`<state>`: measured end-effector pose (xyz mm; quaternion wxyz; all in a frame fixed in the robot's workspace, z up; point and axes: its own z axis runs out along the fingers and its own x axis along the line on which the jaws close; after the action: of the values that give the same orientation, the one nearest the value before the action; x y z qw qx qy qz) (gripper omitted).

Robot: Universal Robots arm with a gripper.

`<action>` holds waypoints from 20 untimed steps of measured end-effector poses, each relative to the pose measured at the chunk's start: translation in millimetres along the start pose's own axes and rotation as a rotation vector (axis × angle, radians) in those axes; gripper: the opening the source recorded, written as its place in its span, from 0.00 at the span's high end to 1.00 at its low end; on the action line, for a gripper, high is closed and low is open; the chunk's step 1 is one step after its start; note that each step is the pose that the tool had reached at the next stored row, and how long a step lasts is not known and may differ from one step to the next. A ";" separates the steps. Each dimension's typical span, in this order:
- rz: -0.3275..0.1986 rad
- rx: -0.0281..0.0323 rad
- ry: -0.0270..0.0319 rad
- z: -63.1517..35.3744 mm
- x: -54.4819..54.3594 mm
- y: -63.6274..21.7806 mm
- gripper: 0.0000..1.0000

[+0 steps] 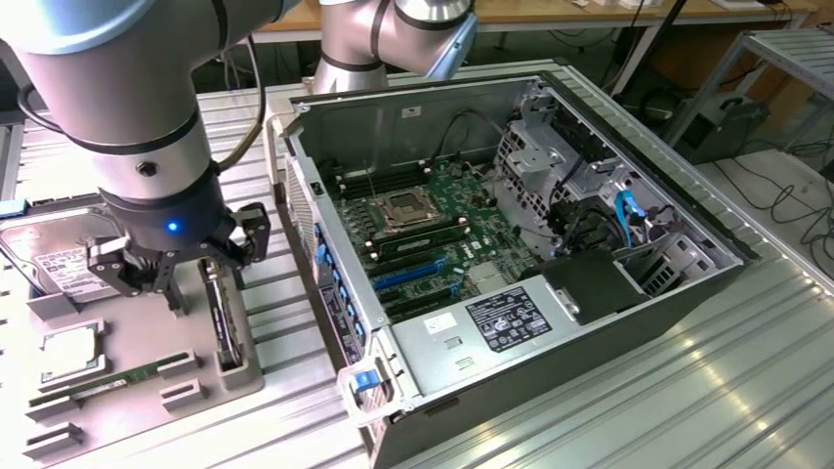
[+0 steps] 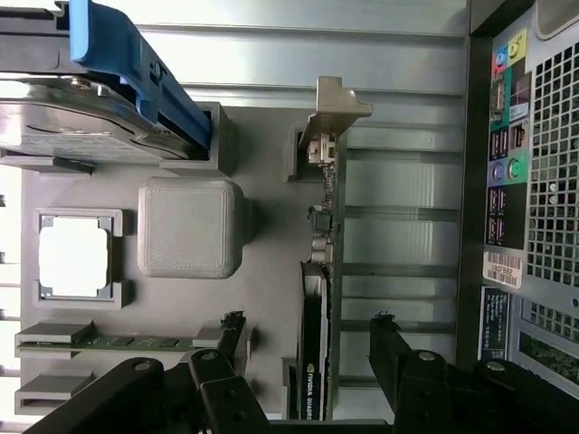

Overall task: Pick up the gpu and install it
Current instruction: 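Pick up the gpu and move the gpu toward the slot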

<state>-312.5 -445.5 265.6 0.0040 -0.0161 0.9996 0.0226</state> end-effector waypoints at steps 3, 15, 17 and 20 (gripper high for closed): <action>0.000 -0.0001 0.0026 3.8 0.0 -0.4 0.34; 0.000 -0.0002 0.0062 11.6 0.1 -1.9 0.34; 0.000 -0.0002 0.0062 11.7 0.1 -1.9 0.34; 0.000 -0.0002 0.0062 11.9 0.1 -1.9 0.34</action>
<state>-312.5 -446.9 253.6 0.0009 -0.0160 0.9996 0.0227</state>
